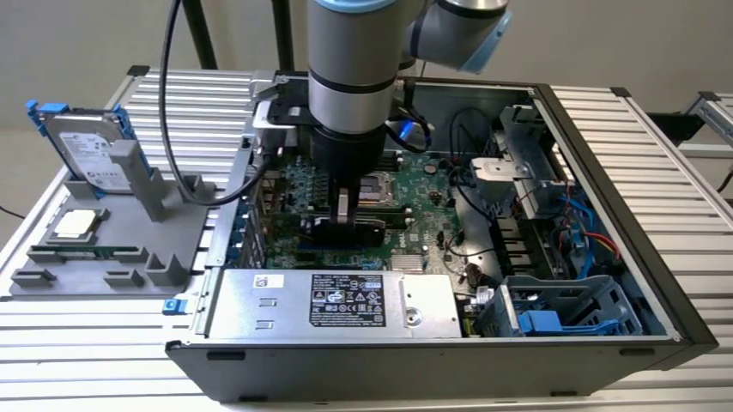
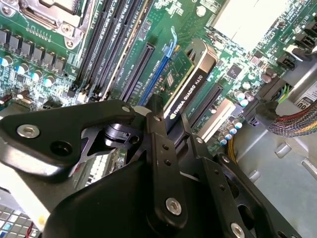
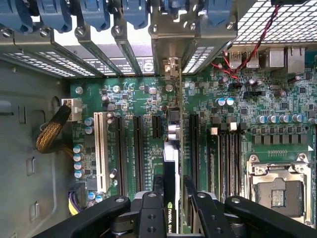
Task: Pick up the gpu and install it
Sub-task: 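Insert the gpu into the slot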
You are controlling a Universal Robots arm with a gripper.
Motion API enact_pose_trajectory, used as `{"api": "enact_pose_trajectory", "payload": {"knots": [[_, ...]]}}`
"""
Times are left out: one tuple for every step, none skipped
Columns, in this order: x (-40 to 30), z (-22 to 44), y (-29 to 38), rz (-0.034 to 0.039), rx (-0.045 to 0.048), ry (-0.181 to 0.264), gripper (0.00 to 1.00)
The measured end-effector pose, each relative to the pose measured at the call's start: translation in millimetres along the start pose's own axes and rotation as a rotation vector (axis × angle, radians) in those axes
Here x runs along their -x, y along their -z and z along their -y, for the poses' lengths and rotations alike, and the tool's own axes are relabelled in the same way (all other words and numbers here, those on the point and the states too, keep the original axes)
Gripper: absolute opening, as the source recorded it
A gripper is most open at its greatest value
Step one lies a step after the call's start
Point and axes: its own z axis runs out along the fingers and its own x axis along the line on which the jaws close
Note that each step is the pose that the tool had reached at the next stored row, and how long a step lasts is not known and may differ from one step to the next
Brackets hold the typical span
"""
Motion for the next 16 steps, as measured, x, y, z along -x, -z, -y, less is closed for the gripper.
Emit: {"api": "enact_pose_trajectory", "payload": {"knots": [[0.0, 0.0, -1.1, -0.0002, 0.0001, 0.000, 0.00], [0.0, 0.0, -1.9, -0.0005, 0.0003, 0.000, 0.00], [-0.1, 0.0, -2.4, -0.0006, 0.0003, 0.000, 0.00], [-0.1, 0.0, -2.5, -0.0004, 0.0003, 0.000, 0.00], [0.0, 0.0, -2.6, -0.0003, 0.0002, 0.000, 0.00], [0.0, -0.1, -2.8, 0.0001, 0.0000, 0.000, 0.00], [0.0, -0.2, -2.8, 0.0001, -0.0001, 0.000, 0.00], [0.0, -0.5, -2.9, 0.0002, -0.0002, 0.000, 0.00], [0.0, -0.7, -2.9, 0.0003, -0.0001, 0.000, 0.00], [0.0, -0.8, -2.9, 0.0002, -0.0001, 0.000, 0.00], [0.0, -1.0, -3.1, 0.0002, -0.0001, 0.000, 0.00], [-0.1, -1.1, -3.2, 0.0000, 0.0000, 0.000, 0.00], [0.0, -1.2, -3.3, -0.0006, 0.0001, 0.000, 0.00], [0.1, -1.2, -3.4, -0.0010, 0.0001, 0.000, 0.00], [0.2, -1.2, -3.5, -0.0016, 0.0000, 0.000, 0.00], [0.5, -1.3, -3.5, -0.0027, -0.0001, 0.000, 0.00]]}}
